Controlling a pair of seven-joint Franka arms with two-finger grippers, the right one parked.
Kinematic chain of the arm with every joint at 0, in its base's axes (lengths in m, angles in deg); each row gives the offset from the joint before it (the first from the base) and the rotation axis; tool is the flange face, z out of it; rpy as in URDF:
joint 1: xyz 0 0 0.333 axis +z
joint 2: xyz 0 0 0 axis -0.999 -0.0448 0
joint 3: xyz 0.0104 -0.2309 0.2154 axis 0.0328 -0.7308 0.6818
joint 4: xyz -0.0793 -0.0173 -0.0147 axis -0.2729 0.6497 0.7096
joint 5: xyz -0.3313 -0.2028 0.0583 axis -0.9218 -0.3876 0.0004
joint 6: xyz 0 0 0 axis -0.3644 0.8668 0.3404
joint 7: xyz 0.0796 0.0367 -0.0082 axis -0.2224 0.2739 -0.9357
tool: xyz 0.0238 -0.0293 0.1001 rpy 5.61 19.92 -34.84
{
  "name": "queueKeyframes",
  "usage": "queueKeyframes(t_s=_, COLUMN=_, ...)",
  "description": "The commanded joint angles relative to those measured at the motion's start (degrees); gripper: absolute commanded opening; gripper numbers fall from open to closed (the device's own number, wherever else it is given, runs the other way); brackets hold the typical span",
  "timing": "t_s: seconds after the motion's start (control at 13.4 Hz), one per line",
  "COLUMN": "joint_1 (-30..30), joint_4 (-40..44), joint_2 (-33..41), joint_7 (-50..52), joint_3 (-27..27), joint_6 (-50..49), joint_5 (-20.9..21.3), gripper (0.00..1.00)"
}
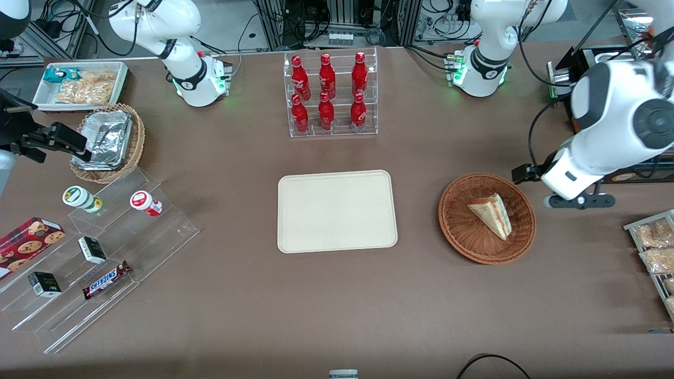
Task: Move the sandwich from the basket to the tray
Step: 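Move the left gripper down over the wrapped sandwich in the wicker basket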
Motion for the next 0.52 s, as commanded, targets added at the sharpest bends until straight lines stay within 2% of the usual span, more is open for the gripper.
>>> queueKeyframes(t_s=0.0, joint_1=-1.3, joint_4=-3.49, joint_2=-0.34, joint_7=3.8, joint_3=0.06, joint_6=4.83, joint_5=0.94, gripper=1.0)
queueKeyframes(t_s=0.22, joint_1=-2.18, joint_4=-7.07, joint_2=-1.23, joint_7=10.81, joint_3=0.06, joint_6=10.96, joint_5=0.94, gripper=1.0)
queueKeyframes(t_s=0.45, joint_1=-2.36, joint_4=-16.64, joint_2=1.05, joint_7=22.41, joint_3=0.06, joint_6=23.17, joint_5=0.94, gripper=1.0)
